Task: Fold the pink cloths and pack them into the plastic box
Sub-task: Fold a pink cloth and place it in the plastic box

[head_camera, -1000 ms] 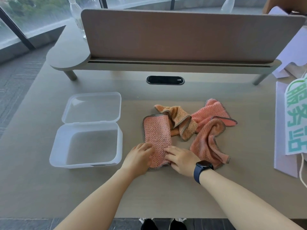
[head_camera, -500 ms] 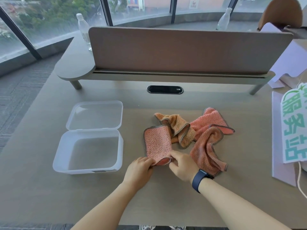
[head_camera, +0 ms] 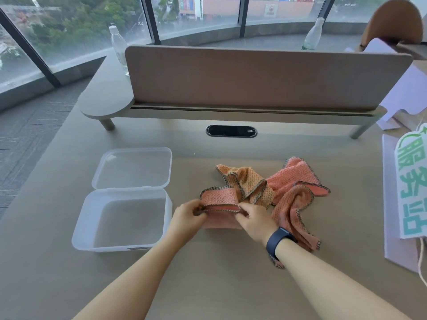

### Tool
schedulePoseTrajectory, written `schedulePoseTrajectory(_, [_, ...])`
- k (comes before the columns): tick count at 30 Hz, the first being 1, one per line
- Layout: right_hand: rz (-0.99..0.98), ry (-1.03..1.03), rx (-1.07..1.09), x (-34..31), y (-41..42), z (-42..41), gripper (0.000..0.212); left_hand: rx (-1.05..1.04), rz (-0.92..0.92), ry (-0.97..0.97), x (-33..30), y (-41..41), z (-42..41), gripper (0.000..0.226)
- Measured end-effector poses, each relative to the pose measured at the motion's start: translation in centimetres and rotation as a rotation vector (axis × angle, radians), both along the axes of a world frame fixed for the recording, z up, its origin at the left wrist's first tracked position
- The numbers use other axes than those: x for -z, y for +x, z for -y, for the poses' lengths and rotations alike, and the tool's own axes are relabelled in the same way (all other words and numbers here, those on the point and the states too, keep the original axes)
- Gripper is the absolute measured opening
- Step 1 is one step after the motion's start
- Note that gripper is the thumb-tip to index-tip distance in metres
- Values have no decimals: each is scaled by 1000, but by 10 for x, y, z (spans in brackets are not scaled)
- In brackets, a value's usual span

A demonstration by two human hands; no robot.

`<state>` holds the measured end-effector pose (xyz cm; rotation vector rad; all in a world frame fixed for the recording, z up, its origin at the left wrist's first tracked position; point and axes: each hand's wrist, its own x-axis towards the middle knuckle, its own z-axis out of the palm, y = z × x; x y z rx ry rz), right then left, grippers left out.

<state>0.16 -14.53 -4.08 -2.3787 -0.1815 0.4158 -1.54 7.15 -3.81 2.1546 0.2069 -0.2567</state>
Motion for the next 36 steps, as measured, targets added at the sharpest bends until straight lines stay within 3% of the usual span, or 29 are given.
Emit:
schedulePoseTrajectory(7, [-100, -85, 114, 3, 50, -19, 32, -245, -84, 9, 15, 42, 9, 11])
schedulePoseTrajectory(13, [-150, -124, 153, 16, 65, -21, 22, -278, -130, 117, 28, 60, 12, 22])
schedulePoseTrajectory(21, [-150, -217, 231, 26, 71, -24, 9, -255, -157, 250, 39, 67, 16, 16])
schedulePoseTrajectory(27, [-133, -264, 255, 29, 70, -25, 14, -155, -117, 278, 45, 73, 21, 40])
schedulePoseTrajectory(31, [-123, -265, 242, 33, 70, -28, 26, -62, -138, 281, 49, 80, 23, 27])
schedulePoseTrajectory(36, [-74, -200, 281, 28, 62, -29, 17, -18, -153, 276, 43, 78, 23, 20])
